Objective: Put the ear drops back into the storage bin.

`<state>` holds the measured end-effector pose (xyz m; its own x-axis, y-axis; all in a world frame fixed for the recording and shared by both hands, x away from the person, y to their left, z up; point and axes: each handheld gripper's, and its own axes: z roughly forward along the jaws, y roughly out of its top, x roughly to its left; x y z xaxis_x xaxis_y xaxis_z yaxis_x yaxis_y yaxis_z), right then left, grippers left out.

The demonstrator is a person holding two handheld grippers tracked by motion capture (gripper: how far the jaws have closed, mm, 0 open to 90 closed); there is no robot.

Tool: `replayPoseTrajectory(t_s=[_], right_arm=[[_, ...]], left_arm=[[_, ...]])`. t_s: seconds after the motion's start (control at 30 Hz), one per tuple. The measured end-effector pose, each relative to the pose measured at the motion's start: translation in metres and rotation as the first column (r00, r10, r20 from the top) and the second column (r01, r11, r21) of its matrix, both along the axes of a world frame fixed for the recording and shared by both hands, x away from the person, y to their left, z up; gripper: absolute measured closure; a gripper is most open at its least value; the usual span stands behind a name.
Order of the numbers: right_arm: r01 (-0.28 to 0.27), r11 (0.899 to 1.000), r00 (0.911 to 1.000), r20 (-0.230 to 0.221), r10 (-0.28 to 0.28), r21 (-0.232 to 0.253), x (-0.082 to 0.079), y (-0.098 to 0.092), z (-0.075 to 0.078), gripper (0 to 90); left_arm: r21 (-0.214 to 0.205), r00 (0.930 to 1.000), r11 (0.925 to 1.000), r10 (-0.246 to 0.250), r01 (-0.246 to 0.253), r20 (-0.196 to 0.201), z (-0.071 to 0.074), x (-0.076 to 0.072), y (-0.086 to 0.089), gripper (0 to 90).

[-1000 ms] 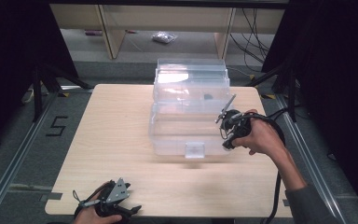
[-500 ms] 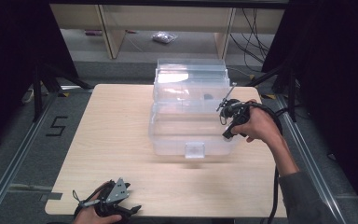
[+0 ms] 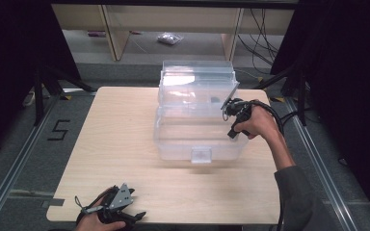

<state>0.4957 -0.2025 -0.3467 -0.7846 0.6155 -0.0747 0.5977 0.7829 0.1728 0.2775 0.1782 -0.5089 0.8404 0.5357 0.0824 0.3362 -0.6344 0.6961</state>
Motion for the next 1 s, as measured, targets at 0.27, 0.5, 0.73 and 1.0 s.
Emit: replayPoseTrajectory(t_s=[0.27,0.5,0.73,1.0], right_arm=[[0.061,0.998,0.9972,-0.043,-0.061,-0.016,0.013,0.003,-0.018,60.1],[0.08,0.996,0.9948,-0.061,-0.082,-0.035,0.023,0.004,-0.029,60.1],[0.105,0.992,0.9899,-0.089,-0.11,-0.064,0.03,0.003,-0.043,60.1],[0.119,0.99,0.9874,-0.097,-0.126,-0.07,0.033,0.003,-0.059,60.1]], left_arm=[[0.018,1.0,0.9998,-0.005,0.005,0.004,0.0,0.002,0.001,16.5],[0.015,0.9999,0.9998,-0.012,0.012,-0.004,0.0,0.002,0.001,16.5],[0.01,1.0,0.9999,-0.005,0.005,0.005,0.0,0.001,0.001,16.5],[0.011,1.0,0.9999,-0.006,0.006,0.003,0.0,0.001,0.0,16.5]])
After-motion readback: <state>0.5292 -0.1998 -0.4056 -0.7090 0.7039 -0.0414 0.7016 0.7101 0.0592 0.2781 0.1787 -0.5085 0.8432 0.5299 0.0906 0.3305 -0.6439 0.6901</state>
